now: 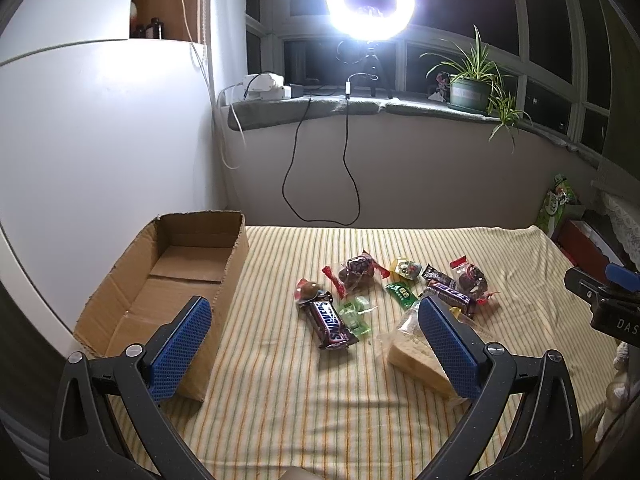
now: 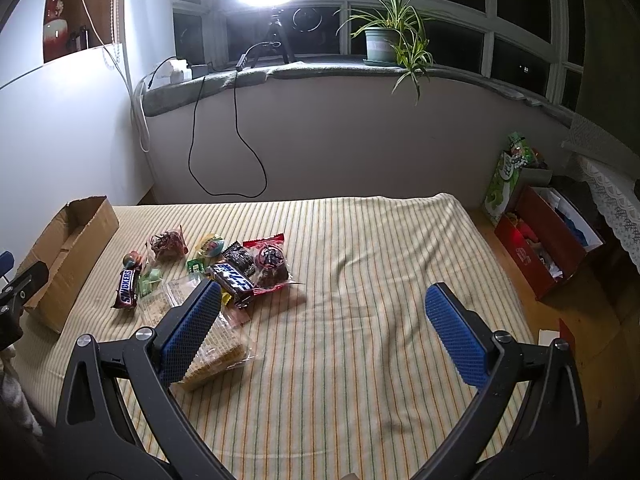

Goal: Organize snacks

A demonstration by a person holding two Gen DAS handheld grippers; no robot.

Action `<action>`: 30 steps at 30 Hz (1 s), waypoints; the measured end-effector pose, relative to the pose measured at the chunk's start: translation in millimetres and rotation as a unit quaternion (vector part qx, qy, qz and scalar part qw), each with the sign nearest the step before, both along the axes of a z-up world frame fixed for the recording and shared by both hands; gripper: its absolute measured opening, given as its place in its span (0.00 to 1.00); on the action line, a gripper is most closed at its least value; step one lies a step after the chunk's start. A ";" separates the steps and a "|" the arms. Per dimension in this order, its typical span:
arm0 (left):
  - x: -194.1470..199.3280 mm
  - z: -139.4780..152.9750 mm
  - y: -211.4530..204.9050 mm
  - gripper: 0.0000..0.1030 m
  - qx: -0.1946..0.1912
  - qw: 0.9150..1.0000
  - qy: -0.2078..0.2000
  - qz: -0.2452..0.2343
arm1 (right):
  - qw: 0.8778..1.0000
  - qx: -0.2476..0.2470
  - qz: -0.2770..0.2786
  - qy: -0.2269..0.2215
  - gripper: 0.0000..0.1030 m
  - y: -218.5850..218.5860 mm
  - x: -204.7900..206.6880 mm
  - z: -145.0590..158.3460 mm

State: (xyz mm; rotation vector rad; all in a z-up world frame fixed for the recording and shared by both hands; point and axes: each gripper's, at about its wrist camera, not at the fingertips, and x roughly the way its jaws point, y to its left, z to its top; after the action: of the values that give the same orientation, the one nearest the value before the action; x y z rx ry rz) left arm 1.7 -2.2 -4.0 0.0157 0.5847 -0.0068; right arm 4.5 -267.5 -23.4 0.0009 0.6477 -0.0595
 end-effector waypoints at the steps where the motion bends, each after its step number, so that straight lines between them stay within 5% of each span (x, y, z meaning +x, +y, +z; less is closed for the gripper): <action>1: -0.4 0.3 -0.8 1.00 0.000 1.000 0.000 0.000 | 1.000 0.000 0.000 0.000 1.00 0.5 0.5 0.1; 30: -0.2 -2.6 -3.0 1.00 -0.006 1.000 0.005 0.000 | 1.000 0.000 0.006 -0.004 1.00 1.1 0.3 -1.1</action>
State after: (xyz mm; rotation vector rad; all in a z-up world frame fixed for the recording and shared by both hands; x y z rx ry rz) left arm 1.5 -5.1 -6.5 0.0049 0.5950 -0.0107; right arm 4.8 -266.4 -24.4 -0.0020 0.6387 -0.0484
